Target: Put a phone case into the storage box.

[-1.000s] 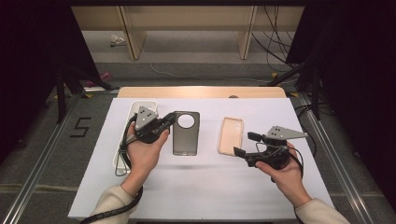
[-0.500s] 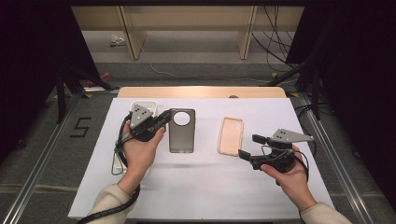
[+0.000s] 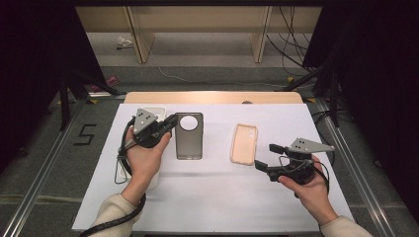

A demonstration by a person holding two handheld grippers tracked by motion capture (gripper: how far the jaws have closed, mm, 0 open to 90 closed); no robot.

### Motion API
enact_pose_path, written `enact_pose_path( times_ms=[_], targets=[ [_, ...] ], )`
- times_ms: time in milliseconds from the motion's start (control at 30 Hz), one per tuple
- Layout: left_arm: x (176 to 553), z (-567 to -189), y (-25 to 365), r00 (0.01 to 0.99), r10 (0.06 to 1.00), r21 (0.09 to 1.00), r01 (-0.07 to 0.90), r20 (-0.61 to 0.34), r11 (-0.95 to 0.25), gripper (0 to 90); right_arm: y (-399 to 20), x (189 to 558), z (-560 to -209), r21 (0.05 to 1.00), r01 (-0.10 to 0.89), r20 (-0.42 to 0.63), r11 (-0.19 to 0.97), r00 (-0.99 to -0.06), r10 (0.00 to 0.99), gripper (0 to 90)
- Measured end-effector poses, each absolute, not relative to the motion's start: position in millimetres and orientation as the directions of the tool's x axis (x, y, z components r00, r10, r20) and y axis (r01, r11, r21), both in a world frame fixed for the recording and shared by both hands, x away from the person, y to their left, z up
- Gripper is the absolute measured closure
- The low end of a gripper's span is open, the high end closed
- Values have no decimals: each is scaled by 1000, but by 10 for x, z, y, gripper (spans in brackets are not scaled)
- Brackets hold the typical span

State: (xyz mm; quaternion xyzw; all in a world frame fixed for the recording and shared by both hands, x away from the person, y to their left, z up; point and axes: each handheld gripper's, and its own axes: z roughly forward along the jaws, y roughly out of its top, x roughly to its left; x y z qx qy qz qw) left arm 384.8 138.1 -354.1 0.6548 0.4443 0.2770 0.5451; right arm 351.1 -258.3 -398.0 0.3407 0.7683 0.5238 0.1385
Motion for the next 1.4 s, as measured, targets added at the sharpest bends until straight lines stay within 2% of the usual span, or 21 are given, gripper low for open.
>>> enact_pose_path(
  times_ms=[733, 1400],
  targets=[
    [3891, -3482, 1481, 430, 898, 967, 253, -97, -17, 849, -2614, 3492, -4003, 895, 385, 146, 224, -729, 668, 161],
    [4027, -3258, 1737, 399, 912, 980, 200, -92, 11, 848, -2614, 3502, -4019, 892, 393, 152, 222, -725, 672, 161]
  ],
)
